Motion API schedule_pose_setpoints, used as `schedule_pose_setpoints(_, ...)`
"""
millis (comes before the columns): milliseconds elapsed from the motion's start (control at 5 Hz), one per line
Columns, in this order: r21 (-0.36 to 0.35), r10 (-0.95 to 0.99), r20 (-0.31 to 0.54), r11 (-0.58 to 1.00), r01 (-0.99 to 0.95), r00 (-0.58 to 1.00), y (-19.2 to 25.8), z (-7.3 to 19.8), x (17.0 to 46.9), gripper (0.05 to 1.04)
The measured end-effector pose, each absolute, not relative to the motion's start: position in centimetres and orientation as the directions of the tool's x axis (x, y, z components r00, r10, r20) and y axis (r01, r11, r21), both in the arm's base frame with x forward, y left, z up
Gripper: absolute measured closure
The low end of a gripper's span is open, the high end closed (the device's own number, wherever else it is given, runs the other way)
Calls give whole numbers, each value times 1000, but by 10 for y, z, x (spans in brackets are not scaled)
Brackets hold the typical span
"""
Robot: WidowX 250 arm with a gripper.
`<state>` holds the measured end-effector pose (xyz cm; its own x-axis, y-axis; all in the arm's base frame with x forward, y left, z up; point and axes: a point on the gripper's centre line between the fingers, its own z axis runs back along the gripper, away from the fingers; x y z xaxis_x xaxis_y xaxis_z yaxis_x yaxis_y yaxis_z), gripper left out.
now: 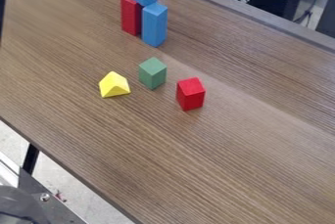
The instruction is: Put the rectangular block on top of the two rectangular block
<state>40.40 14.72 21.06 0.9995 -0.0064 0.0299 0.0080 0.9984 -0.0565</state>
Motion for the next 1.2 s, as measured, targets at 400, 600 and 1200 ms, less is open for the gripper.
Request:
schedule_pose_setpoints(400, -62, -53, -39, 997, 51, 998, 134, 183, 402, 490)
schedule_pose_setpoints(600, -43, -53, -14, 998, 53, 998, 132, 193, 393, 490)
schedule_pose_setpoints(1200, -6, -62, -9, 998, 62, 998, 136, 187, 388, 490)
